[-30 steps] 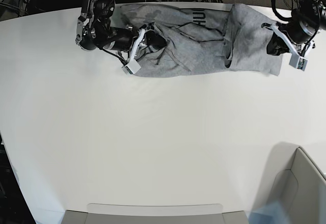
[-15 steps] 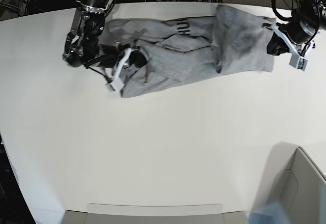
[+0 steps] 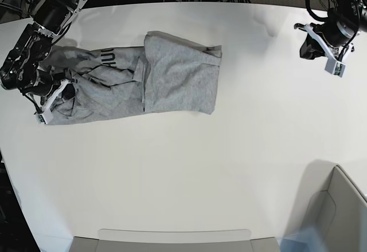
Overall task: Fold the T-shirt properly
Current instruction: 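Grasp the opposite strip end with the right gripper and lift it, then fold the held end over onto the shirt with the right gripper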
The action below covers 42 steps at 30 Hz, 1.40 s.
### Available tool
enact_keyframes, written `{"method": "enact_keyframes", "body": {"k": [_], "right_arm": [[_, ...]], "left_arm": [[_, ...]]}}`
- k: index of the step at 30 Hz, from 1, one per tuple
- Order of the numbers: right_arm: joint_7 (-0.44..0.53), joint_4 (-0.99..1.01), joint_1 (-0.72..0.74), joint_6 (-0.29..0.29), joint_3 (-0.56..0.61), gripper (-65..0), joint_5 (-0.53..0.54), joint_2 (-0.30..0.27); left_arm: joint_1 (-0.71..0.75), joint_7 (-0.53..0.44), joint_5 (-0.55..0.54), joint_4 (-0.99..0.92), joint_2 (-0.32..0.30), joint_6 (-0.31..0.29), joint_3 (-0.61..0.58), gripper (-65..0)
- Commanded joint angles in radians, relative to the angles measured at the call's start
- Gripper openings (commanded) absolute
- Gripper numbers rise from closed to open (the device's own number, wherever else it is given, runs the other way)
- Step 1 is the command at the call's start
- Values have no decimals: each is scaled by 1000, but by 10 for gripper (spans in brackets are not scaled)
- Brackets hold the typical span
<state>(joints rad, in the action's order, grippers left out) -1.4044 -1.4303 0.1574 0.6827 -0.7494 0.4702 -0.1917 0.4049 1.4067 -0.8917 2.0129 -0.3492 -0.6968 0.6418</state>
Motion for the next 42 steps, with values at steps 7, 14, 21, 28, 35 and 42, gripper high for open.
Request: {"method": "enact_keyframes", "body": {"k": [7, 14, 21, 28, 35, 42], "right_arm": [[8, -304, -17, 15, 104, -650, 20, 111], [8, -507, -35, 15, 334, -650, 15, 209], [8, -505, -58, -301, 695, -650, 17, 209], [124, -407, -57, -660, 983, -650, 5, 188], [126, -367, -42, -878, 1155, -598, -63, 179], [132, -416, -42, -877, 1272, -360, -55, 179]], "left_arm": [[2, -10, 85, -47, -23, -1, 8, -586], [2, -10, 303, -79, -17, -1, -1, -586], [2, -10, 369, -79, -17, -1, -1, -586], [2, -10, 403, -79, -17, -1, -1, -586], [1, -10, 403, -79, -17, -1, -1, -586], [-2, -10, 403, -79, -17, -1, -1, -586]]}}
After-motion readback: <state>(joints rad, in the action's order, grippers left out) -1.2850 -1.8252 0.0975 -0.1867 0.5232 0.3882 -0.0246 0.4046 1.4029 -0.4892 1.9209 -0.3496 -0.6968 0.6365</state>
